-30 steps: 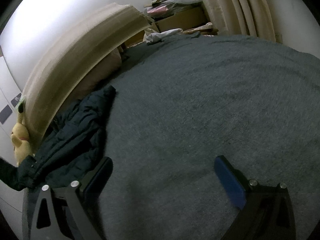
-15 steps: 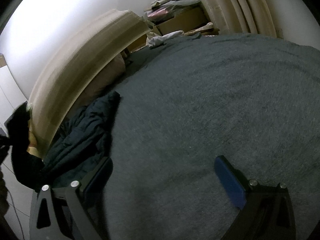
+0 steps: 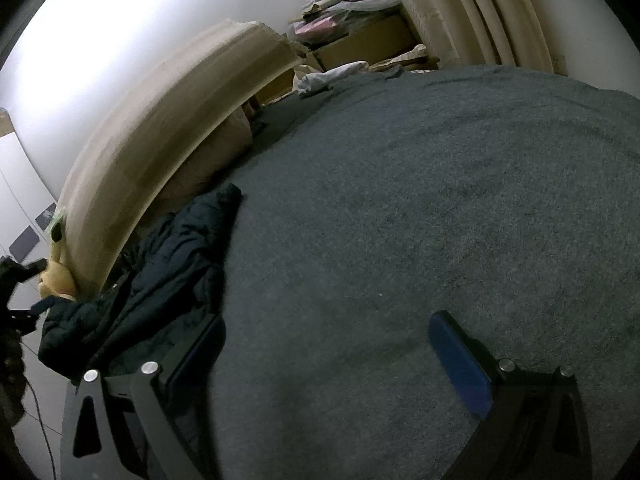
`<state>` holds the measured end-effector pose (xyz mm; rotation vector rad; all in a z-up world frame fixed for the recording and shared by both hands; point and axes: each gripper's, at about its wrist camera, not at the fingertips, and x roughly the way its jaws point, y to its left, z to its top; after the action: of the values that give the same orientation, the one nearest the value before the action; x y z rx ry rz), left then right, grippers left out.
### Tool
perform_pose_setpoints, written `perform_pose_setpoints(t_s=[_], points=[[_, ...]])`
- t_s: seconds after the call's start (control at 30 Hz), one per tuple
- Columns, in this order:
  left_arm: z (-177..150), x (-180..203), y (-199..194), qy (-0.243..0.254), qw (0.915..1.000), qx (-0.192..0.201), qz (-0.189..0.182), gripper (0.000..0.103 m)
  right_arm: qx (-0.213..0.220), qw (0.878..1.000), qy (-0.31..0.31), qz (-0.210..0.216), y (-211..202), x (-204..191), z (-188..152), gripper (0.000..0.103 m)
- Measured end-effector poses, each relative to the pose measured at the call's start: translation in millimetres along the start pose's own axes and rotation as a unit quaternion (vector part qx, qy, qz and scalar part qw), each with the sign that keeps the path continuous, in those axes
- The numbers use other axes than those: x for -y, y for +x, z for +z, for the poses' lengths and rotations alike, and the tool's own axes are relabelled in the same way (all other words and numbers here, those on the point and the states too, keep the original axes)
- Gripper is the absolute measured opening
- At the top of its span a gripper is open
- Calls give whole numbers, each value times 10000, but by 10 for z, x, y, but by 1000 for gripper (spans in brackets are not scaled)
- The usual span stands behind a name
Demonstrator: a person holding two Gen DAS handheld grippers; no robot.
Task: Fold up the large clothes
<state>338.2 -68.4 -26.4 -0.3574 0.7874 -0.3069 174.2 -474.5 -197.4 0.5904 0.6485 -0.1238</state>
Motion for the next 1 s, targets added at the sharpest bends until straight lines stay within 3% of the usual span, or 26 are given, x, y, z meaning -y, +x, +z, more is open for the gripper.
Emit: perform_pose_setpoints(t_s=[0.13,0.2,0.3,0.37,0.43,0.5,0.6,0.67,0.7,0.77,1.0], points=[[-6,-344,-464,-376,9981,394,-276,84,-185,9995,-57,-250,-77,-59,124,102],[-87,-586,-723,-471,9968,624,-182,84,136,9997,142,-164,-330,-119,267,103],[-391,-1141,-1126,-786,9892,1208,257,86,304,9979,295,485,-614,-431,472,103],[-660,-1544,-1257,-1193,9796,1447,719,87,-286,9902,126,1365,-529,-944,522,103],[-921,-1948,-1282,-1766,9703,1381,904,87,-1104,9675,270,2258,-270,-1419,399,103],[-1142,-2266,-1276,-2262,9605,1283,995,87,-1677,9413,633,2859,18,-1856,205,103],[-1367,-2561,-1290,-2613,9509,1259,1079,87,-2346,8986,1353,3453,527,-2406,-109,103],[-1482,-2695,-1341,-2677,9473,1355,1124,87,-2668,8844,1613,3473,789,-2638,-273,102],[-1516,-2734,-1363,-2661,9468,1413,1130,87,-2753,8828,1616,3446,911,-2749,-342,102],[-1582,-2782,-1396,-2612,9466,1525,1121,87,-2684,8923,1669,3223,1080,-2854,-411,102],[-1787,-2915,-1306,-2449,9508,1533,1118,87,-2464,9123,1973,2611,1485,-2783,-433,102]])
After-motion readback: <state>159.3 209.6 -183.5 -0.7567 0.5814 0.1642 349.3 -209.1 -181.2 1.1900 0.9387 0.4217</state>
